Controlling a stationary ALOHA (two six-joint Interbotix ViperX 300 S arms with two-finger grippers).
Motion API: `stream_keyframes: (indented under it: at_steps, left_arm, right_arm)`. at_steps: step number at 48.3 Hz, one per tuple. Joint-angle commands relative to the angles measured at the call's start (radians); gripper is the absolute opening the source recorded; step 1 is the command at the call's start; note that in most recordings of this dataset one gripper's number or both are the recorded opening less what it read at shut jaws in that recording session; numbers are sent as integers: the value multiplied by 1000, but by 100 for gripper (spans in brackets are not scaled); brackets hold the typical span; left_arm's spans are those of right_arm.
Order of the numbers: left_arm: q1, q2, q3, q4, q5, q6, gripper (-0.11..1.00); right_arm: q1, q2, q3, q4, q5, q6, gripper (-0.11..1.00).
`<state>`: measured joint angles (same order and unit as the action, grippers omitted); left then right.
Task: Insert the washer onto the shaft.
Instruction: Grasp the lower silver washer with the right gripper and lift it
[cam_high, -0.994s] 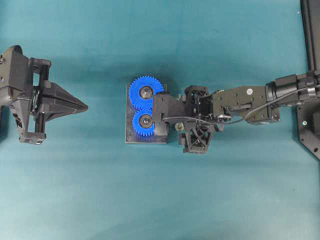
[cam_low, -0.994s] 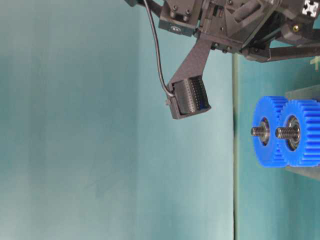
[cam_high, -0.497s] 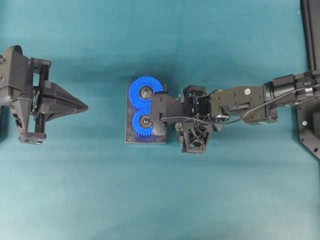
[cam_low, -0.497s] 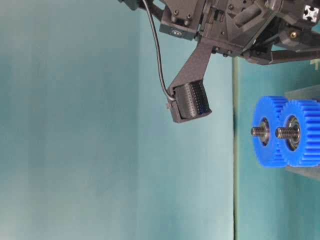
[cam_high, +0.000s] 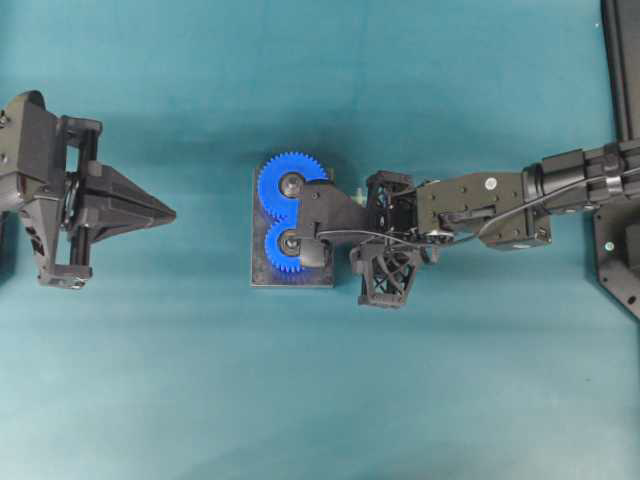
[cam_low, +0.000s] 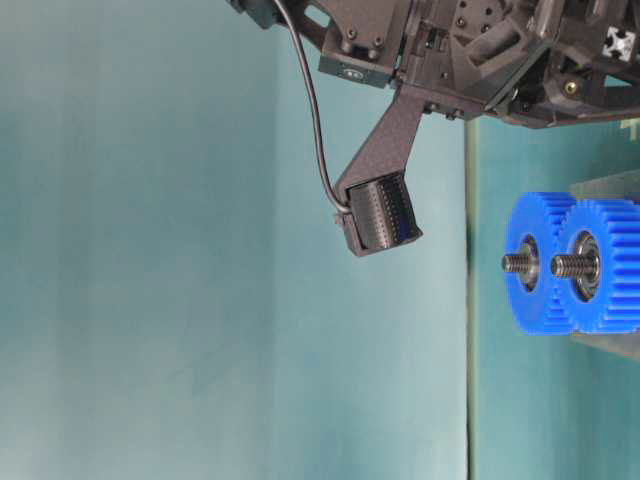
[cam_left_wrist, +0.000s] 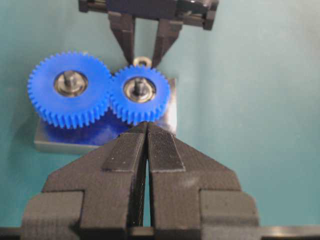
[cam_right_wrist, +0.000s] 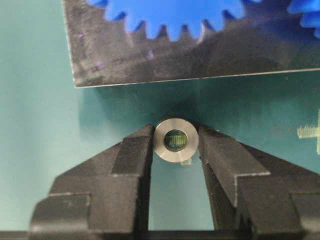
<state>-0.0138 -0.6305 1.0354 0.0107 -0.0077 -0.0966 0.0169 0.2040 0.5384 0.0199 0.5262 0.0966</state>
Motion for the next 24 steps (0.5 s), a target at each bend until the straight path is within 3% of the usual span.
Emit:
stream_keyframes:
  at_steps: [1, 15, 24]
  left_arm:
    - [-2, -2, -20, 3, -9, -2, -1]
    - [-2, -2, -23, 2, -9, -3, -1]
    - [-2, -3, -32, 3, -21, -2, -1]
  right_arm:
    - [-2, -11, -3, -2, 18, 15, 31]
    - [-3, -110, -32, -2, 94, 14, 31]
    - [-3, -169, -112, -17, 164, 11, 31]
